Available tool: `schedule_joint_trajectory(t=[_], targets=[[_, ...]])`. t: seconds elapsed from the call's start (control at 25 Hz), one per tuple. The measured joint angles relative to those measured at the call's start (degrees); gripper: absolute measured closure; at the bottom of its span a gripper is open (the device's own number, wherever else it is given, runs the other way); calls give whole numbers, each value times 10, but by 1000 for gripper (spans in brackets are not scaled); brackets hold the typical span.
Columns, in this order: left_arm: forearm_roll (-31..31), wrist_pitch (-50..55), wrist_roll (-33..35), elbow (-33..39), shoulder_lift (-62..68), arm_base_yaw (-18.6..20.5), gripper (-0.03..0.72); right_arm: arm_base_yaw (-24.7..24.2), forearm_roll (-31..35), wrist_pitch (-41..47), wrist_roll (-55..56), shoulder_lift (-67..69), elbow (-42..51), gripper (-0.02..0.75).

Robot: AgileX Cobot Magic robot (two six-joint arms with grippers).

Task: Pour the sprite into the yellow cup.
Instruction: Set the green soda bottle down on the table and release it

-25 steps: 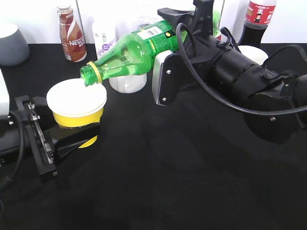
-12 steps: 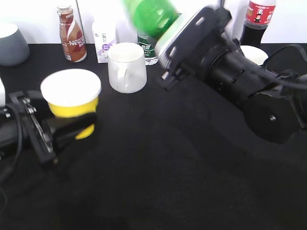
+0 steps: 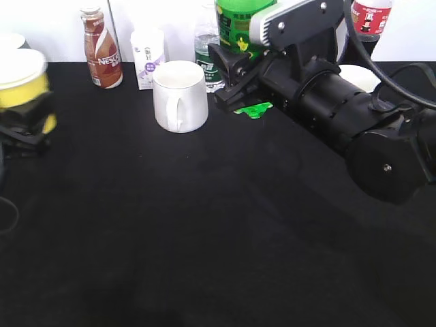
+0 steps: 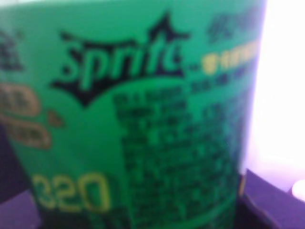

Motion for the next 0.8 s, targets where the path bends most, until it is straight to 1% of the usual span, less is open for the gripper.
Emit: schedule_joint_trajectory(t=[0.08,0.2,0.36,0.44,0.56,0.72,0.8], targets=[[-11,-1,0,-23,39,23,262,0,-1,0,28,0,0,280],[-12,-1,1,-89,119,44,262,0,-2,0,38,0,0,280],[-11,-1,1,-191,224,47,262,0,-2,0,40,0,0,280],[-11,-1,3,-229,268,47,262,0,-2,0,40,0,0,280],[-9,-1,25,-257,304,48,262,0,-2,0,40,0,0,280],[-6,-15,45,-263,316,49,254,0,-2,0,40,0,0,280],[-4,-15,46,-263,317,51,192,0,-2,0,41,0,0,280]])
